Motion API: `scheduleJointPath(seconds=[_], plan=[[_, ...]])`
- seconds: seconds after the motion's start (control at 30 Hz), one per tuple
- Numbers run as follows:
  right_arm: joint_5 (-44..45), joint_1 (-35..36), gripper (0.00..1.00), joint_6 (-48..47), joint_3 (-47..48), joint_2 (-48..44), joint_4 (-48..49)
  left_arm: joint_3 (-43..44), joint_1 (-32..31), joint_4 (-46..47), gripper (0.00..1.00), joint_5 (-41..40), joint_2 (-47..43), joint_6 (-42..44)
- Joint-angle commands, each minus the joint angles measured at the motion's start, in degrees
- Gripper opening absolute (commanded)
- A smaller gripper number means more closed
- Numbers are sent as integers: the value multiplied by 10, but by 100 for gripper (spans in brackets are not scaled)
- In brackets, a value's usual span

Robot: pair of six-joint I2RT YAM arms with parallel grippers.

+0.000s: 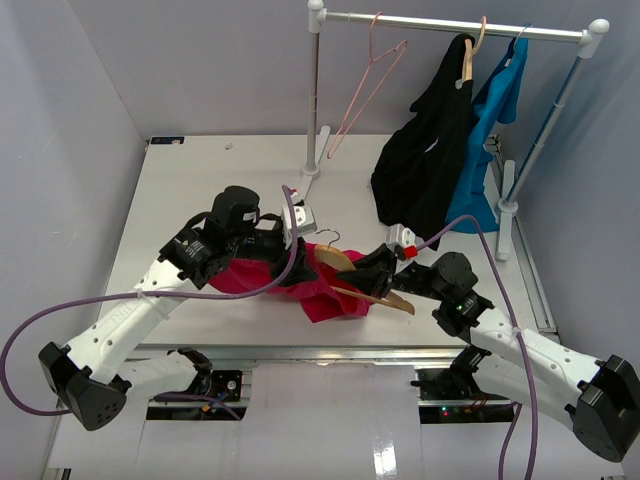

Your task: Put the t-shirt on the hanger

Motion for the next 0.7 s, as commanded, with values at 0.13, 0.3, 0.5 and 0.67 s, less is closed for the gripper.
scheduleJointPath(seconds=[0.13,0.3,0.5,0.67], plan=[[5,-8,8,-16,25,-14,51,76,0,-60,54,36,23,22],[-1,-9,8,-14,23,-17,51,85,0,-70,0,34,24,31],[-13,-10,8,-12,22,-21,52,83,0,-73,0,72,28,45],[-27,-10,8,-10,28,-16,49,75,0,-51,0,126,34,34]])
